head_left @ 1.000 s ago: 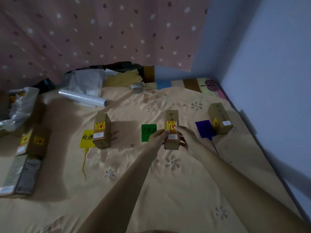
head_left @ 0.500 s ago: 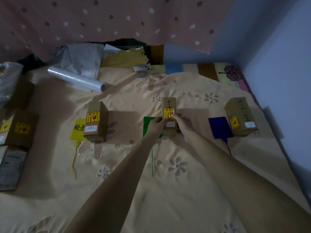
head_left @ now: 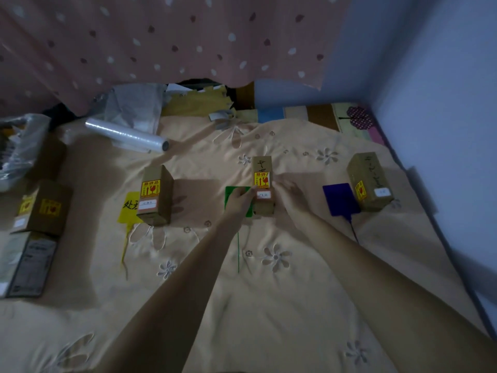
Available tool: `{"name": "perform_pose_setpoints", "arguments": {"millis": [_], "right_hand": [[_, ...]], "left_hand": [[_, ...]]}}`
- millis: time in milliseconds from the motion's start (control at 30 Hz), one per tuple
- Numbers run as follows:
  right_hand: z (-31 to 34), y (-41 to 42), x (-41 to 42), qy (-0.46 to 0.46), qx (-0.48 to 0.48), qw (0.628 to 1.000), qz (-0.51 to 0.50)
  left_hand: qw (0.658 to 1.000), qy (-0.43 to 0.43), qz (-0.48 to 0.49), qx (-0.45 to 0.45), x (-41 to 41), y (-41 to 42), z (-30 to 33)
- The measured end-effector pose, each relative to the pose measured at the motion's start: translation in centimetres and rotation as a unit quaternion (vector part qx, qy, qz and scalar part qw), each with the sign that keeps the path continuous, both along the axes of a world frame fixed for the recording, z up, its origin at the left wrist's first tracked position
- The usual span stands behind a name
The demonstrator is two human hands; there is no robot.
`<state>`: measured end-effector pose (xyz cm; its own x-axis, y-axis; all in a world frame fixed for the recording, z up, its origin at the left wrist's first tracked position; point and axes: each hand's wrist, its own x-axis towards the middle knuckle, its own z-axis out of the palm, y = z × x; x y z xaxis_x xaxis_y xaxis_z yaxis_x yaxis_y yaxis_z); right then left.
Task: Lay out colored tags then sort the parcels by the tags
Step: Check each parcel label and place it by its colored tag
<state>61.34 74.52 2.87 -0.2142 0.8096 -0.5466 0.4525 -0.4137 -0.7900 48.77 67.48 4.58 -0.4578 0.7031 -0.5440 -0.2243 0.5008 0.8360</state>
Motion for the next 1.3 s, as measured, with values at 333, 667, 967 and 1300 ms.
{"name": "perform_pose_setpoints", "arguments": {"millis": [333, 667, 967, 1300], "right_hand": [[7.8, -8.1, 4.3, 0.073, 0.047, 0.995, 0.044], [10.8, -19.2, 5.2, 0.081, 0.06, 0.991, 0.084], [9.2, -31.5, -2.9, 0.086, 0.036, 0.993, 0.079], [6.0, -49.0, -13.9, -0.053, 0.042, 0.989, 0.128]], "left_hand": [[0.994, 0.096, 0.03, 0.033, 1.3, -10.5, 6.8], [0.99, 0.126, 0.047, 0.029, -0.9, -25.3, 10.3], [0.986, 0.164, 0.005, -0.027, -10.5, -39.3, 6.9], [0.983, 0.161, -0.014, -0.083, -20.3, -55.3, 0.8]]}}
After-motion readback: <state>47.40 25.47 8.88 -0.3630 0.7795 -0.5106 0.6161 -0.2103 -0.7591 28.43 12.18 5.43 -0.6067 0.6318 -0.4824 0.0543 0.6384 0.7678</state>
